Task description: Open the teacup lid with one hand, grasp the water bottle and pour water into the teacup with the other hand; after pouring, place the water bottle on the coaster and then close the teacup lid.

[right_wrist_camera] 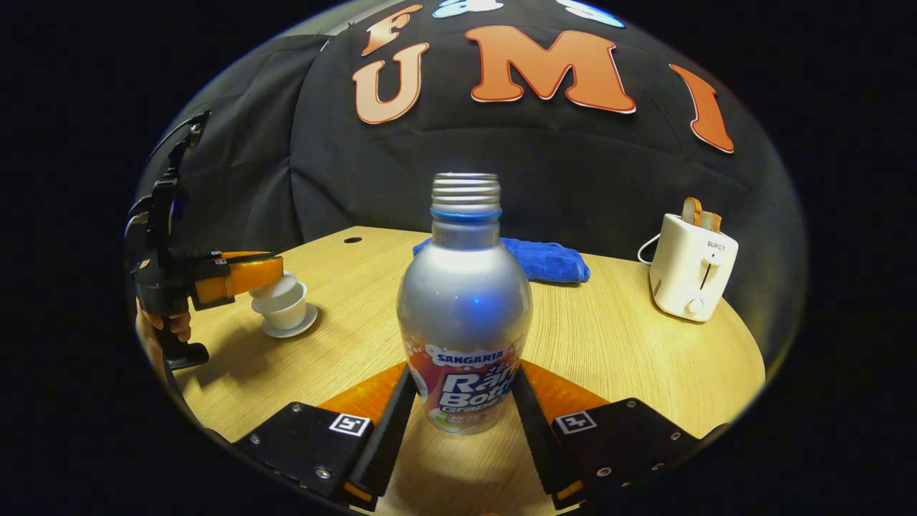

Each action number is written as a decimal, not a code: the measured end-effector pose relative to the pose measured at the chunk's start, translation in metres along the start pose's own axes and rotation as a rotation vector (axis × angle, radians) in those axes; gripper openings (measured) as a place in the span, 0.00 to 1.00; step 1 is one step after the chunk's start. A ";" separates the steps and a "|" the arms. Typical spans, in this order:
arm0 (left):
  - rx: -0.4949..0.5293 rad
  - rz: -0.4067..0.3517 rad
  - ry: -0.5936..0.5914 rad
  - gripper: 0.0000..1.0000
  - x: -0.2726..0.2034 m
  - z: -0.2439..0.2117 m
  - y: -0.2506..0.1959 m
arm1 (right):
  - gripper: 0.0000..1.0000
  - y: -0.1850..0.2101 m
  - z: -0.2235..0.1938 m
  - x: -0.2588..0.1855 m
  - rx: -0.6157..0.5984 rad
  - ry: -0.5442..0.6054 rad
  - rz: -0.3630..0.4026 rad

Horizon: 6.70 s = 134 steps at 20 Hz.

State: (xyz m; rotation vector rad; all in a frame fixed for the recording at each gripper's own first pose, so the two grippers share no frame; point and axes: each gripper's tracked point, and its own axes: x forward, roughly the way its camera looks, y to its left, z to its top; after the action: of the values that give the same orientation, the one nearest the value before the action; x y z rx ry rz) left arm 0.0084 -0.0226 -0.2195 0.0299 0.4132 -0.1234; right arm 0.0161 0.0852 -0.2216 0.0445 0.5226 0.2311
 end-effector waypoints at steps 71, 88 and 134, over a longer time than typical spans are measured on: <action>-0.120 0.296 -0.044 0.31 -0.088 -0.022 0.183 | 0.72 0.123 0.120 0.032 -1.786 -0.373 -0.401; -0.120 0.293 -0.041 0.32 -0.087 -0.023 0.181 | 0.77 0.125 0.130 0.031 -1.899 -0.462 -0.491; -0.098 0.156 -0.124 0.31 -0.054 0.026 0.101 | 0.77 0.119 0.003 0.078 -1.279 -0.212 -0.070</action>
State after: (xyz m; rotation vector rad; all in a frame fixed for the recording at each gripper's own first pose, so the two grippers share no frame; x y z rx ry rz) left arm -0.0178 0.0825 -0.1739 -0.0419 0.2918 0.0492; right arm 0.0586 0.2189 -0.2451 -1.1791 0.0932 0.4515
